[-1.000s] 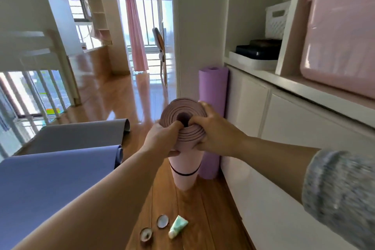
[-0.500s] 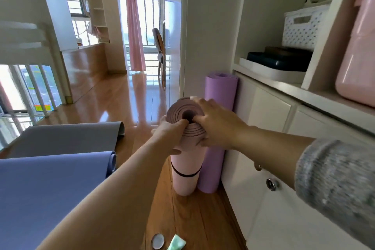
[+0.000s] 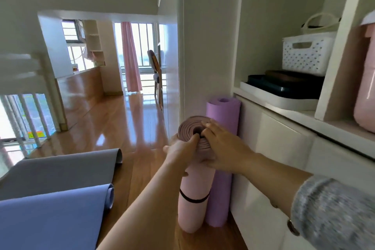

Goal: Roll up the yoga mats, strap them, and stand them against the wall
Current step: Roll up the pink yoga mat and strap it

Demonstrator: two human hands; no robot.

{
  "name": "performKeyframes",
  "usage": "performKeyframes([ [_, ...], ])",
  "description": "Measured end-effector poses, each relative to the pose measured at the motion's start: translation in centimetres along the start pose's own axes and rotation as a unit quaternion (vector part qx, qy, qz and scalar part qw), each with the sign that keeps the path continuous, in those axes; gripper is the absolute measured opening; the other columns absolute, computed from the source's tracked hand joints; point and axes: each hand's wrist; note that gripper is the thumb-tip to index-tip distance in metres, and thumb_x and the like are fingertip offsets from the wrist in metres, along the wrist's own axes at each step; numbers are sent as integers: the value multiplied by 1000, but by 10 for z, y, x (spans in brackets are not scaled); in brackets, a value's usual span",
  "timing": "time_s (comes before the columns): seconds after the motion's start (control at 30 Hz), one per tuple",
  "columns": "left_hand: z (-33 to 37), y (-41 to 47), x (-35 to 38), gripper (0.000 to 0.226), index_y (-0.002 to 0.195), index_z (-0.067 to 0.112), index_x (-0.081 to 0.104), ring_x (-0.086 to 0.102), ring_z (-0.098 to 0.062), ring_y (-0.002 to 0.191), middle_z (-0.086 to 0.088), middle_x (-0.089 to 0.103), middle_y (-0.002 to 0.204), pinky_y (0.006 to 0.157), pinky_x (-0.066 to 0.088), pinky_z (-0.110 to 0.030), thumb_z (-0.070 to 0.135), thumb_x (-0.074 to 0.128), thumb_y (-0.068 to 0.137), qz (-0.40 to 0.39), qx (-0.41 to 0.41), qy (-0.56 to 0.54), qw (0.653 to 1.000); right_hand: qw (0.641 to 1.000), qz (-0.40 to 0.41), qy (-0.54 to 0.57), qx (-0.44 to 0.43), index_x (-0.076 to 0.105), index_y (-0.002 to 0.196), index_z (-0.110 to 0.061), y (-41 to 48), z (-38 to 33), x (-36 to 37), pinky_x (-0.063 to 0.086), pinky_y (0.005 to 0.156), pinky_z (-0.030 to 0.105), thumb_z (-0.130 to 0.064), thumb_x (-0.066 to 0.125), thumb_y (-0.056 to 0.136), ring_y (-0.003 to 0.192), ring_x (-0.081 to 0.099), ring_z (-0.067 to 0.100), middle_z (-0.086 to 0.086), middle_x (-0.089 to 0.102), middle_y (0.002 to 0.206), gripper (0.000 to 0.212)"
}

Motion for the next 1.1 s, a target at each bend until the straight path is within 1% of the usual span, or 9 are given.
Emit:
performKeyframes([
  [0.1,12,30,1,74,144,18,29,45,-40,120,-17,35,138,86,52,-58,64,46,88,25,21,15,999,1000,-2,20,-4,37,139,-13,42,17,6,18,119,42,-44,73,76,147,7,24,7,20,157,79],
  [0.17,19,46,0,76,147,20,24,45,-41,123,-17,36,143,84,51,-58,65,43,89,22,33,-2,999,999,-19,32,-1,42,134,-12,69,29,3,24,115,42,-39,75,74,145,16,27,10,26,154,74],
  [0.27,22,60,-3,62,143,30,25,43,-41,128,-9,27,153,84,51,-60,57,46,92,-14,40,-67,997,999,-30,25,-5,48,128,-10,97,46,-3,33,107,35,-31,75,74,131,35,27,10,40,141,64],
  [0.37,16,74,-2,55,145,30,25,49,-33,123,-7,30,152,86,52,-53,45,46,97,-31,57,-76,995,1000,-20,-4,-11,47,132,-10,115,54,-2,38,103,40,-33,74,78,125,39,26,7,39,136,65],
  [0.47,13,81,4,51,147,30,24,52,-29,121,-8,42,144,92,50,-51,40,41,100,-45,67,-75,994,999,-2,-49,0,43,136,-12,130,58,5,34,106,40,-40,71,81,127,37,28,8,39,138,68],
  [0.67,12,90,11,51,149,30,20,42,-27,133,-5,34,151,101,43,-49,36,39,102,-74,75,-32,994,995,-12,-97,14,18,151,-19,138,62,11,12,116,49,-39,61,89,141,22,27,7,27,153,78],
  [0.77,12,94,11,55,151,32,18,44,-28,131,-5,33,152,103,41,-52,36,42,101,-64,59,-31,996,995,-16,-95,14,14,152,-20,133,61,8,8,117,51,-38,60,90,143,18,26,7,22,155,79],
  [1.0,7,98,3,67,153,28,8,44,-31,130,-9,35,151,91,43,-42,39,46,99,-51,61,8,997,995,-15,-95,-5,20,150,-21,123,47,-1,13,116,50,-38,60,90,142,23,25,5,25,155,74],
  [1.1,6,99,-2,68,153,30,9,52,-28,119,-8,42,146,73,47,-34,43,47,97,-42,62,24,997,994,-11,-109,-11,22,149,-19,123,41,-2,15,116,50,-41,59,90,141,24,25,5,27,154,73],
])
Point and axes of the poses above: each hand's wrist, its own y-axis towards the middle knuckle, its own x-axis out of the palm, z = x × y
